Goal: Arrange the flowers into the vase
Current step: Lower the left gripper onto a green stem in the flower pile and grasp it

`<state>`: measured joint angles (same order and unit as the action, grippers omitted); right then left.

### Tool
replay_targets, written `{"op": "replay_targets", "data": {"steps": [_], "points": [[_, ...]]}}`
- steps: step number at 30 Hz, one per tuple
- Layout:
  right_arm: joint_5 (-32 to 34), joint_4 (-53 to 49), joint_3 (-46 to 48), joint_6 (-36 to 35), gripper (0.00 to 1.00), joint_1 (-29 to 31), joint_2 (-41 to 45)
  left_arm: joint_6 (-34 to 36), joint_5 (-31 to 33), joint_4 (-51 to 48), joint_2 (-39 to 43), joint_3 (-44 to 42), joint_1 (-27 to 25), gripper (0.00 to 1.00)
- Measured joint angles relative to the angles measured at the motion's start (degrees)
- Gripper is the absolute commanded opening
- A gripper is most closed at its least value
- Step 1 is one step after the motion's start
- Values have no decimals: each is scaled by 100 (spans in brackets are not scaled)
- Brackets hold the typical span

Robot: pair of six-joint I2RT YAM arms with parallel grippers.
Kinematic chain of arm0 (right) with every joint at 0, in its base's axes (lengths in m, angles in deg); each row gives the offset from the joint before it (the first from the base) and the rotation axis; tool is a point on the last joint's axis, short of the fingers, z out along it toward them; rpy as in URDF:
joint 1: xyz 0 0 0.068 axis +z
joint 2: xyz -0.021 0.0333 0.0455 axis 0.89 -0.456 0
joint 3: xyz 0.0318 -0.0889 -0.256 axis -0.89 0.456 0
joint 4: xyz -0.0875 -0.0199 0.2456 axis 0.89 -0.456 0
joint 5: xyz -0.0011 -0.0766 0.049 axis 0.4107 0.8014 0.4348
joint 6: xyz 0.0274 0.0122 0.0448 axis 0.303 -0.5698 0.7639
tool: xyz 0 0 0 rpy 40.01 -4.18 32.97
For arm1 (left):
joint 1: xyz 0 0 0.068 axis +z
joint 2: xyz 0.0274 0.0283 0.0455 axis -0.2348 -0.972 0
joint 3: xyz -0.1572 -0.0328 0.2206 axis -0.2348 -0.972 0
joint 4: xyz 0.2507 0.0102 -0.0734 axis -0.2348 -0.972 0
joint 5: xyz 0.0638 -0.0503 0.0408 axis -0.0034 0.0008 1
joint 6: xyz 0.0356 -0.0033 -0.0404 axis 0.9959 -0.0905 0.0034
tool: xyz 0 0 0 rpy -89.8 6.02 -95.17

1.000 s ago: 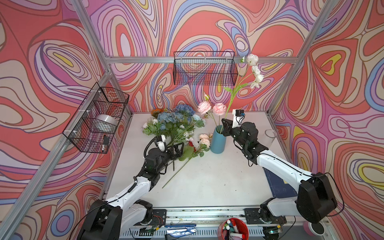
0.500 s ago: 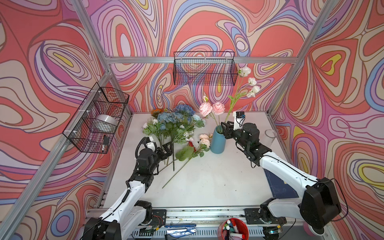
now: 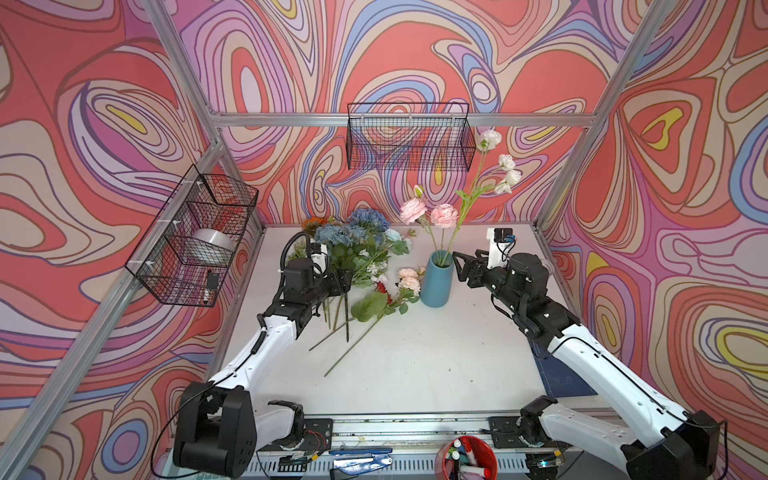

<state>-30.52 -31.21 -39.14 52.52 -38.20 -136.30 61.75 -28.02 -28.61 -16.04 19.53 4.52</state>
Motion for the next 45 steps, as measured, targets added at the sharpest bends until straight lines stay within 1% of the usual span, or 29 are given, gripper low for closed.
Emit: {"op": "replay_targets", "data": {"steps": [4, 10, 13, 16, 21, 25, 29, 31, 34, 38, 41, 43, 45], "points": [[-9, -144, -46, 44, 77, 0, -7, 330, 50, -415, -501, 225, -151, 64], [-63, -236, -81, 68, 77, 0, -101, 811, 431, -953, -1108, 647, -544, 60], [-92, -262, -83, 72, 77, 0, -160, 984, 632, -1126, -1373, 828, -597, 58], [-103, -321, -96, 81, 77, 0, -179, 1123, 835, -1285, -1600, 992, -610, 58], [-109, -374, -168, 81, 77, 0, -181, 1305, 1099, -1436, -1766, 1163, -708, 59], [-109, -374, -186, 81, 77, 0, -179, 1373, 1134, -1587, -1775, 1394, -885, 63], [-109, -374, -192, 83, 77, 0, -179, 1456, 1165, -1602, -1749, 1543, -1016, 61], [-111, -376, -195, 85, 77, 0, -179, 1558, 1279, -1639, -1749, 1622, -1029, 58], [-111, -378, -208, 90, 77, 0, -179, 1757, 1517, -1821, -1818, 1871, -1029, 54], [-109, -400, -262, 87, 77, 0, -179, 1991, 1773, -1926, -2186, 2330, -1029, 52], [-109, -420, -280, 87, 77, 0, -177, 2109, 1867, -2002, -2474, 2402, -1029, 48], [-107, -448, -280, 87, 77, 0, -175, 2173, 1937, -2096, -2660, 2402, -1029, 45], [-105, -496, -280, 87, 77, 0, -160, 2240, 2017, -2205, -2809, 2402, -1029, 38]]}}
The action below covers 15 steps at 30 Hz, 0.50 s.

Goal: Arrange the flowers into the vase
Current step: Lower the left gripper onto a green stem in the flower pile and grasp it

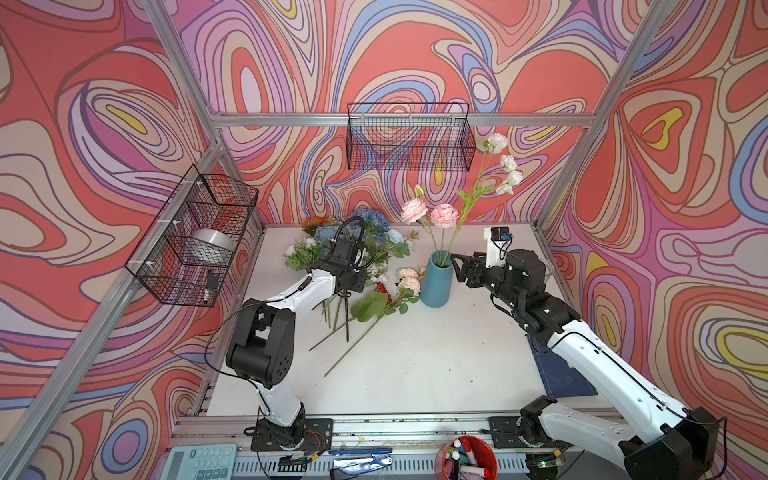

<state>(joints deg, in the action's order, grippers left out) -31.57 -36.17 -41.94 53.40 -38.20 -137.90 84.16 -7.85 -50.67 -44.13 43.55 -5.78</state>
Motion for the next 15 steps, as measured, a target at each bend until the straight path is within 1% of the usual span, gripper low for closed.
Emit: {"op": "replay_targets", "data": {"steps": [3, 8, 12, 13, 15], "points": [[2, -20, -2, -2, 78, 0, 20, 72, 76, -105, -103, 2, 0, 29], [7, -48, -7, -2, 77, 0, 42, 129, 9, -149, -122, 31, 0, 19], [22, -50, -7, -2, 77, 0, 50, 153, -103, -146, -122, 31, -11, 3], [22, -50, -7, -2, 77, 0, 50, 168, -144, -149, -122, 31, -20, 1], [22, -52, -7, -2, 77, 0, 55, 175, -201, -146, -122, 31, -48, 0]]}}
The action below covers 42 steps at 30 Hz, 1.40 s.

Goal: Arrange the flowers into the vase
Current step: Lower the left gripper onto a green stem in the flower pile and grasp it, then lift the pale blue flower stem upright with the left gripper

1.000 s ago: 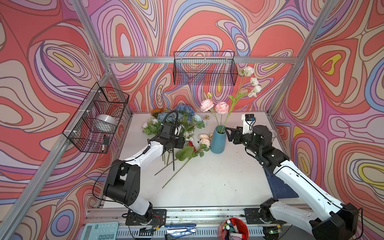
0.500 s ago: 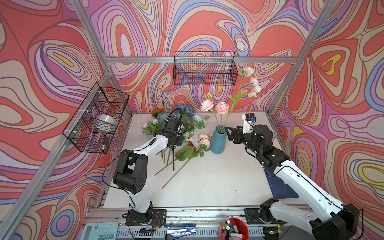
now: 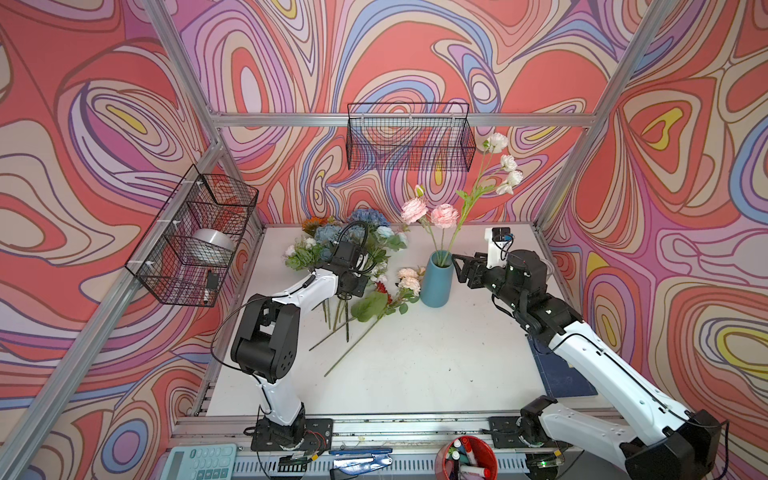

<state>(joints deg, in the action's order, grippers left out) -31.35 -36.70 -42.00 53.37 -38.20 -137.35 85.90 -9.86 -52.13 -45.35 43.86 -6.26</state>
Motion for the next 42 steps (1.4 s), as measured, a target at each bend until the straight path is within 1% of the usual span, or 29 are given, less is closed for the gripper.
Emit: {"op": "replay_targets", "data": {"steps": [7, 9, 12, 17, 21, 24, 28, 33, 37, 42], "points": [[26, -46, 0, 0, 77, 0, 107, -81, -284, 15, 96, -37, -151, 0], [42, -44, 0, 2, 77, 0, 144, -210, -448, 94, 271, -166, -162, 0], [46, -39, 0, 15, 77, 0, 186, -551, -728, 354, 765, -588, -177, 0], [44, -35, 0, 66, 77, 0, 234, -1340, -1117, 1073, 1655, -1412, -188, 0], [28, 11, 0, 166, 77, 0, 260, -2236, -1401, 1912, 2197, -2208, -188, 0], [-26, 85, 0, 249, 77, 0, 262, -2970, -1484, 2540, 2474, -2820, -188, 0], [-118, 162, 0, 330, 77, 0, 264, -3825, -1335, 3239, 2931, -3582, -188, 0], [-278, 223, 0, 407, 77, 0, 264, -4472, -796, 3840, 3700, -4172, -188, 0], [-468, 304, 0, 444, 76, 0, 258, -4673, -269, 4017, 4492, -4476, -188, 0], [-761, 612, 13, 452, 76, 0, 254, -4597, 142, 4172, 5399, -4618, -188, 0]]}}
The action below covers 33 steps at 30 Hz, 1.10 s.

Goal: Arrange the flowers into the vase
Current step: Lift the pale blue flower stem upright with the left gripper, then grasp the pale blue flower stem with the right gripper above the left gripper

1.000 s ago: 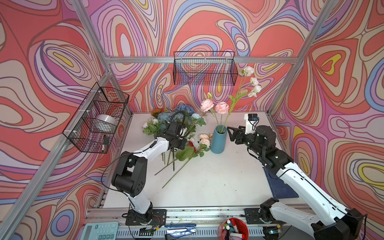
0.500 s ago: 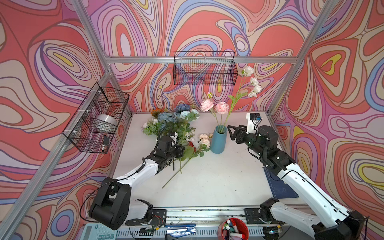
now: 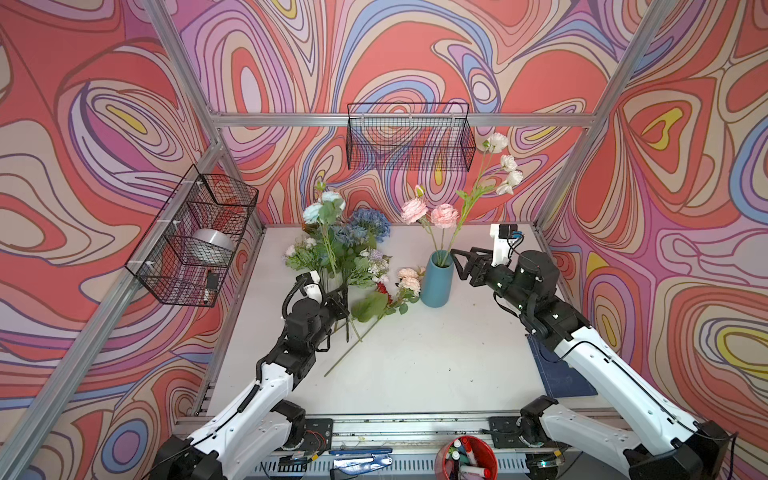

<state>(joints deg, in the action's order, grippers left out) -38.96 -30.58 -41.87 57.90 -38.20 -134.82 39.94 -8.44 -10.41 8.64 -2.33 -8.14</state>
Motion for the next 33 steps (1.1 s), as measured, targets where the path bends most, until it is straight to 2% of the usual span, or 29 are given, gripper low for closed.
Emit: {"op": "replay_targets", "data": {"steps": [8, 17, 24, 29, 33], "points": [[-595, 479, -2, 46, 75, 15, -223, 452, -66, 511, 704, -28, 0, 0], [-1189, 459, -562, 92, 72, 463, -741, 802, -1231, 1257, 138, 125, -109, 0], [-1408, 546, -977, 66, 69, 1108, -1099, 1379, -1606, 1368, -203, 654, -914, 0], [-1692, 785, -1032, 275, 68, 1261, -1502, 1880, -1580, 1386, -378, 988, -1547, 0], [-1945, 1010, -1032, 470, 66, 1283, -1663, 2153, -1504, 1384, -595, 1040, -1853, 0]]}}
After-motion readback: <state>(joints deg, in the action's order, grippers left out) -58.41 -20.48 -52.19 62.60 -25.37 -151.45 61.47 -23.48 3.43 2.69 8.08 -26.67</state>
